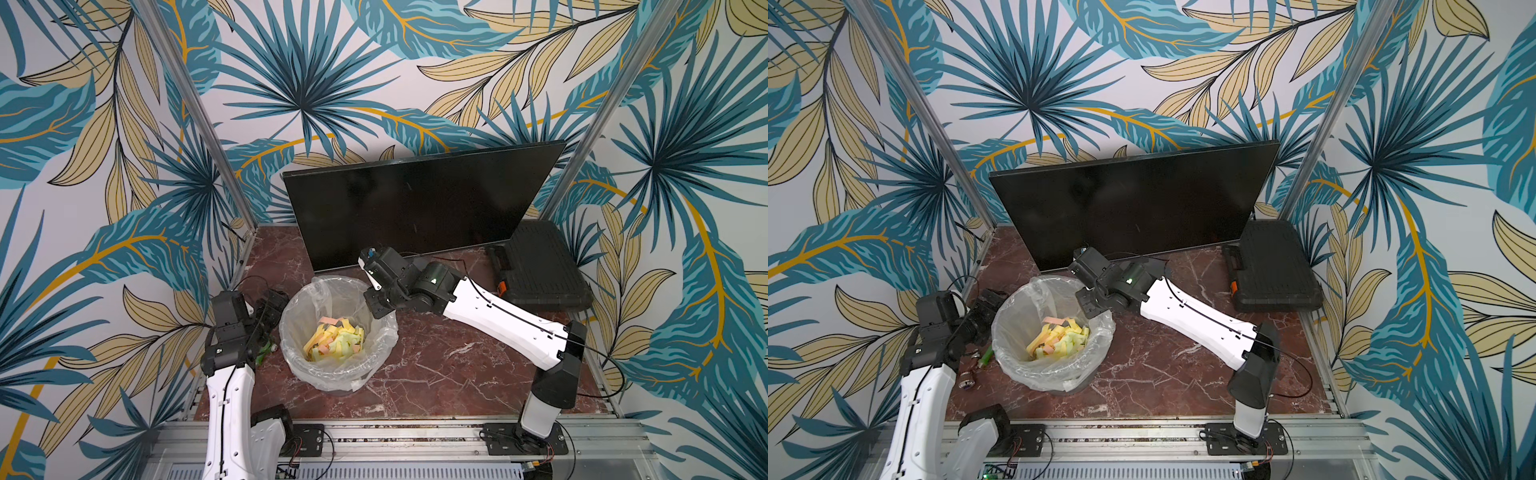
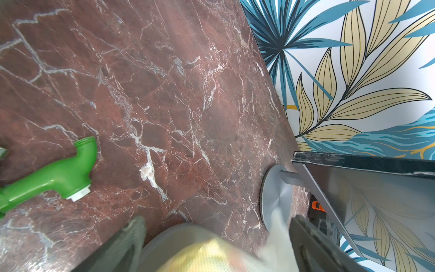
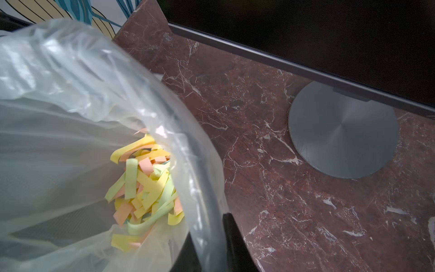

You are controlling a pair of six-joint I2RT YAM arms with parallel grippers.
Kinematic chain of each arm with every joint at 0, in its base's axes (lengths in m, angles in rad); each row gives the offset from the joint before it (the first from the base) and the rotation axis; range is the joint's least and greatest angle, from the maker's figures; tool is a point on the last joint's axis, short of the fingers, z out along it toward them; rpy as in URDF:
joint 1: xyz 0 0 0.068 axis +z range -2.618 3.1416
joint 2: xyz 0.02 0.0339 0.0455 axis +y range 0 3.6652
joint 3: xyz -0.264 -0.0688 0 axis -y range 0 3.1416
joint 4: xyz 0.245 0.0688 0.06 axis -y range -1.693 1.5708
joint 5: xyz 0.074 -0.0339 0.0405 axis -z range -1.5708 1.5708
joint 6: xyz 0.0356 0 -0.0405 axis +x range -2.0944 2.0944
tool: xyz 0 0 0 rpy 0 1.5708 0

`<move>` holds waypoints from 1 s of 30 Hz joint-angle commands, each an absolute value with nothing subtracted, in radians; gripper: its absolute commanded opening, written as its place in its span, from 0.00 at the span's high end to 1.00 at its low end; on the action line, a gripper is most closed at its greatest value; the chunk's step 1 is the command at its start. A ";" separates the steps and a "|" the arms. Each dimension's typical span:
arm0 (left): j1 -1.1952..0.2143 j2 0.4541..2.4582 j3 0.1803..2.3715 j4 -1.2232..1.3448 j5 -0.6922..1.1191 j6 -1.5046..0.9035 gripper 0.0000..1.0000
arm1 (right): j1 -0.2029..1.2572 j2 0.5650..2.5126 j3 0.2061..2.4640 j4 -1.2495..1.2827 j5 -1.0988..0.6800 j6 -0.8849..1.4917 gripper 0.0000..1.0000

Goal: Remove the sticky note from the monitor
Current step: Move the trash bin to the center of the board.

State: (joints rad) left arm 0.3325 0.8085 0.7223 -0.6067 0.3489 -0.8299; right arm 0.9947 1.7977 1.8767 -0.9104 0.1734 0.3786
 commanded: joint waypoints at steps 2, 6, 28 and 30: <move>0.327 0.810 0.737 -0.576 0.358 -0.805 0.00 | 0.985 1.766 1.892 -0.940 0.243 0.374 0.92; 0.327 0.811 0.736 -0.574 0.360 -0.801 0.00 | 0.975 1.743 1.888 -0.959 0.312 0.366 0.96; 0.315 0.829 0.795 -0.595 0.334 -0.734 0.00 | 0.782 1.453 1.521 -0.924 0.329 0.404 0.39; 0.310 0.840 0.815 -0.596 0.330 -0.715 0.00 | 0.772 1.434 1.523 -0.922 0.326 0.407 0.20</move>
State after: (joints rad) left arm 0.3202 0.8307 0.7673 -0.5964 0.3473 -0.7593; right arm 0.7898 1.4696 1.5387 -0.9405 0.3244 0.3988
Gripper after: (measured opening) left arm 0.999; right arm 0.763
